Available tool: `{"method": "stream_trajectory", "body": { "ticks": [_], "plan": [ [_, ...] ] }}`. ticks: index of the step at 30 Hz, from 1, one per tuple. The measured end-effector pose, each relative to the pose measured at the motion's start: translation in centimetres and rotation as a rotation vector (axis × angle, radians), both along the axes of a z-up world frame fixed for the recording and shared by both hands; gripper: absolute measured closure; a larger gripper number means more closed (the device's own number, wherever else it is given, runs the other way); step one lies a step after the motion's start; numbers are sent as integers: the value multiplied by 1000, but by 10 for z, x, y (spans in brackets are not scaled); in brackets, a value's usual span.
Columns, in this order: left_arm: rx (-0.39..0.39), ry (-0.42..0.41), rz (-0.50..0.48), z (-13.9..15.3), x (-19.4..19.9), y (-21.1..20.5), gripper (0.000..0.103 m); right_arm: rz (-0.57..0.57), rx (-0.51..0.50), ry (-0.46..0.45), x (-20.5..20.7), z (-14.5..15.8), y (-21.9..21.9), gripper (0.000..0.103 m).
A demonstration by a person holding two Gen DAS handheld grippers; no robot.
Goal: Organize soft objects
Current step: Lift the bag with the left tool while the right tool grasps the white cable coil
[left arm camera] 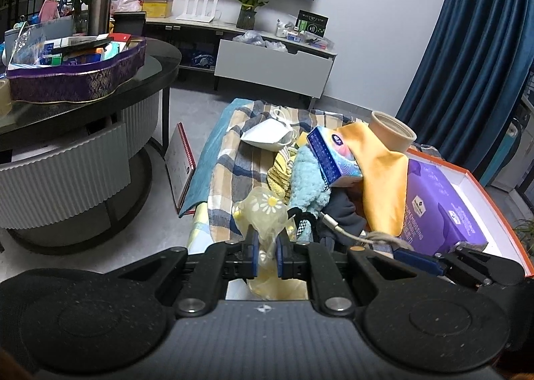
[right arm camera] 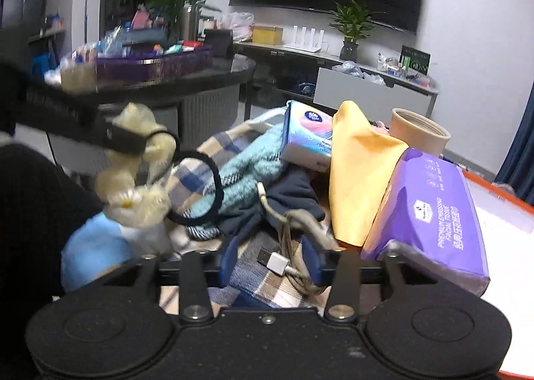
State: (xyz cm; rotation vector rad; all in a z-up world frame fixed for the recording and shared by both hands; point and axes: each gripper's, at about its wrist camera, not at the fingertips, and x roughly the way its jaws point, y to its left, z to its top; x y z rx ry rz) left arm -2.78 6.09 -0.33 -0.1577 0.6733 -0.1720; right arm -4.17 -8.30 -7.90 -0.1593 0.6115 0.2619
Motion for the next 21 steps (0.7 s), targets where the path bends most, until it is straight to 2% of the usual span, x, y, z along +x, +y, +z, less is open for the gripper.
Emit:
{"method": "stream_trajectory", "body": {
  "ticks": [4, 7, 9, 11, 13, 14, 15, 17, 18, 20, 21],
  "plan": [
    [-3, 9, 2, -4, 1, 1, 90, -2, -14, 6, 3, -2, 2, 51],
    [-1, 13, 4, -6, 2, 2, 90, 50, -23, -66, -9, 14, 5, 48],
    [-8, 20, 6, -9, 3, 3, 90, 62, -15, -115, -13, 26, 4, 32],
    [-8, 25, 6, -11, 5, 2, 90, 11, -86, -156, -8, 27, 5, 25],
    [-9, 34, 1, -14, 6, 0, 90, -30, -220, -113, 8, 16, 12, 25],
    [-8, 38, -1, -15, 7, -1, 90, -31, -264, -88, 13, 10, 16, 28],
    [-7, 40, -4, -16, 7, -2, 90, -19, -310, -61, 17, 3, 21, 48],
    [-3, 40, -7, -16, 6, -2, 90, 8, -378, -60, 15, -8, 28, 65],
    [-4, 40, -5, -16, 6, -2, 90, 30, -416, -77, 10, -14, 32, 77],
    [-8, 41, 1, -15, 6, -1, 90, 50, -415, -89, 6, -14, 32, 90],
    [-8, 40, 3, -15, 6, -1, 90, 43, -409, -107, 4, -12, 31, 90]
  ]
}}
